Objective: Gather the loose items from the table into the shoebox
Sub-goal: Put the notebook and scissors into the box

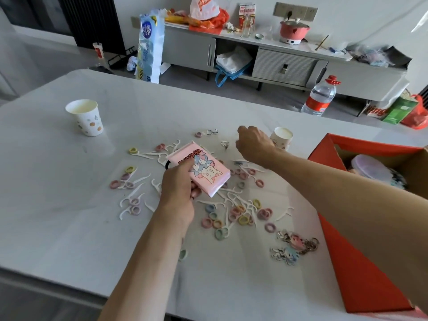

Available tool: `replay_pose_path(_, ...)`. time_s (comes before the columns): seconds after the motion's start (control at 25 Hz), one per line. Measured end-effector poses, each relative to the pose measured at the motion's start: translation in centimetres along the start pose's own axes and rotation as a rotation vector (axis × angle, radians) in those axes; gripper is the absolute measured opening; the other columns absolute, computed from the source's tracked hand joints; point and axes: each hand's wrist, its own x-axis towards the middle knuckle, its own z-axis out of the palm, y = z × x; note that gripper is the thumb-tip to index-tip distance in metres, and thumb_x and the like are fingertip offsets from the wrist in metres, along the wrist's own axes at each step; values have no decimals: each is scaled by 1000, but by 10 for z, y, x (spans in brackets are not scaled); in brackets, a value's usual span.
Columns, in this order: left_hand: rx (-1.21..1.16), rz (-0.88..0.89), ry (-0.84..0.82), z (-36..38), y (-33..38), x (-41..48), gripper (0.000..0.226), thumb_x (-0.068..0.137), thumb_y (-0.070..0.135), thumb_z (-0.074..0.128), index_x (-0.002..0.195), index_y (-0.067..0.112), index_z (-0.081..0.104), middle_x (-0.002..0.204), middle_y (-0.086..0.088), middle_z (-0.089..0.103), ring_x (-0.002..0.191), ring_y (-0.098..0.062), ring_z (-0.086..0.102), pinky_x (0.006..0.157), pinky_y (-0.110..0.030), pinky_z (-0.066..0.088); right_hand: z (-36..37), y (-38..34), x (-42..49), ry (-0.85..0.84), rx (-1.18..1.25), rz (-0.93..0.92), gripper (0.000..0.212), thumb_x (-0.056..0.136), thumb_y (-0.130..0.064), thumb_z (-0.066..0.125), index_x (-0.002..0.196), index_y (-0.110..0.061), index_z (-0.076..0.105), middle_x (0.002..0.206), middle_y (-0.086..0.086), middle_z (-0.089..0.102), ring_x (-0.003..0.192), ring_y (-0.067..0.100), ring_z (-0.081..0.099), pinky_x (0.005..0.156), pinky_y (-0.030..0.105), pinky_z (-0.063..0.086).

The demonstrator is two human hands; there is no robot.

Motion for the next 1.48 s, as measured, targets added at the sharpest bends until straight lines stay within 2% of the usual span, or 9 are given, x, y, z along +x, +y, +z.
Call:
replay_pose_path(0.2, 9, -2, -86, 14, -5, -37, 17, 95, 10, 51, 81, 7, 61, 65, -6, 50, 42, -9, 32, 37, -19, 21, -52, -23, -82, 77, 375, -269, 47, 87, -36, 68, 127, -18, 49, 89, -9, 60, 70, 2, 59, 51, 15, 44)
replay_pose_path(0.32, -35, 3, -270, 26, -12, -79, 26, 100, 23, 50, 96, 6, 69, 64, -3, 53, 44, -8, 37, 37, -20, 26, -67, -17, -139, 122, 346, -273, 49, 80, -48, 71, 114, -19, 50, 93, -9, 55, 76, 8, 57, 59, 18, 44)
replay_pose_path(0.48, 22, 73, -370, 45, -6, -129, 37, 98, 39, 55, 74, 16, 72, 57, 2, 55, 45, -7, 42, 41, -20, 30, -100, 5, -196, 151, 499, -268, 34, 98, -34, 50, 112, -5, 62, 105, 7, 65, 93, 21, 62, 74, 30, 49)
replay_pose_path(0.76, 192, 128, -469, 103, -13, -196, 18, 91, 17, 63, 76, 10, 68, 46, 4, 45, 39, -6, 32, 34, -18, 23, -160, 83, -252, -80, 713, -87, 42, 95, -24, 57, 137, -20, 53, 135, 2, 57, 117, 16, 56, 103, 35, 45)
replay_pose_path(0.88, 167, 103, -516, 132, -27, -204, 12, 95, 11, 60, 97, 1, 66, 57, 1, 46, 43, -5, 31, 35, -17, 23, -172, 124, -258, -260, 897, 95, 54, 87, -31, 68, 135, -12, 52, 124, 2, 62, 106, 24, 64, 99, 40, 49)
replay_pose_path(1.0, 252, 115, -598, 169, -46, -216, 11, 96, 13, 58, 90, 6, 63, 60, -1, 47, 43, -5, 32, 35, -16, 24, -176, 177, -262, -328, 1022, 126, 35, 87, -22, 68, 116, -4, 65, 107, 11, 73, 103, 31, 68, 96, 42, 52)
replay_pose_path(1.16, 604, 335, -584, 197, -65, -207, 22, 97, 18, 52, 83, 16, 69, 80, -3, 67, 49, -6, 50, 42, -19, 37, -186, 243, -263, -250, 751, 126, 27, 80, -25, 76, 105, -25, 65, 94, -8, 74, 85, 13, 71, 68, 19, 55)
replay_pose_path(1.32, 934, 532, -579, 208, -93, -182, 33, 95, 1, 37, 97, 20, 63, 94, -6, 70, 65, -9, 56, 55, -25, 40, -146, 280, -262, -659, 203, 121, 30, 79, -20, 77, 103, -26, 60, 101, -9, 67, 98, 15, 61, 79, 29, 49)
replay_pose_path(1.48, 1008, 590, -586, 211, -113, -162, 49, 94, -3, 41, 125, 35, 43, 92, -5, 71, 68, -8, 60, 52, -25, 41, -93, 280, -263, -883, -214, 96, 38, 88, -9, 66, 124, -15, 54, 105, 2, 61, 77, 11, 52, 58, 23, 41)
